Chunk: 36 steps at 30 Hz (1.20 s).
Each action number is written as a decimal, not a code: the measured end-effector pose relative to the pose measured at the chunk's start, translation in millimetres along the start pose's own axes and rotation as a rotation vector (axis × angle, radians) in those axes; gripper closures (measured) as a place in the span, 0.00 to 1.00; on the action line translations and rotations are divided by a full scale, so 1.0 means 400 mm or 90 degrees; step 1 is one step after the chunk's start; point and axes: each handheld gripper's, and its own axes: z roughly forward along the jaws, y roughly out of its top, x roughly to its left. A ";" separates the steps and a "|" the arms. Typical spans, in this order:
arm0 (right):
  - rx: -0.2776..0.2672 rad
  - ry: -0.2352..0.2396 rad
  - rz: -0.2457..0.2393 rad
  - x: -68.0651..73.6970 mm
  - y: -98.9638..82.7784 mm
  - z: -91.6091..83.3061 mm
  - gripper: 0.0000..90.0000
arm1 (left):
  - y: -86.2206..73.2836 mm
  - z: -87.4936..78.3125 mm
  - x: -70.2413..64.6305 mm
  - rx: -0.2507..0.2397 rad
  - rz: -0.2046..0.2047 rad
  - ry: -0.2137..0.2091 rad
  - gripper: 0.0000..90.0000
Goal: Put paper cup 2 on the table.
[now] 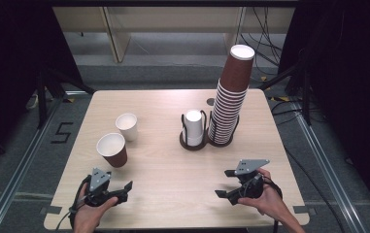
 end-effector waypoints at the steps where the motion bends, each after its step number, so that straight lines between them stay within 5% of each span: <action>1: -0.004 0.001 0.002 0.000 -0.001 0.000 0.19 | -0.002 -0.001 -0.009 -0.003 0.000 -0.007 0.16; 7: -0.017 -0.004 0.012 0.002 -0.008 -0.008 0.19 | -0.010 0.000 -0.066 -0.006 0.038 -0.027 0.16; 18: -0.036 -0.016 0.026 0.026 -0.035 -0.022 0.18 | -0.033 0.007 -0.144 -0.017 0.065 -0.056 0.16; 36: -0.037 -0.038 0.049 0.061 -0.090 -0.042 0.17 | -0.073 0.011 -0.197 -0.029 0.126 -0.104 0.16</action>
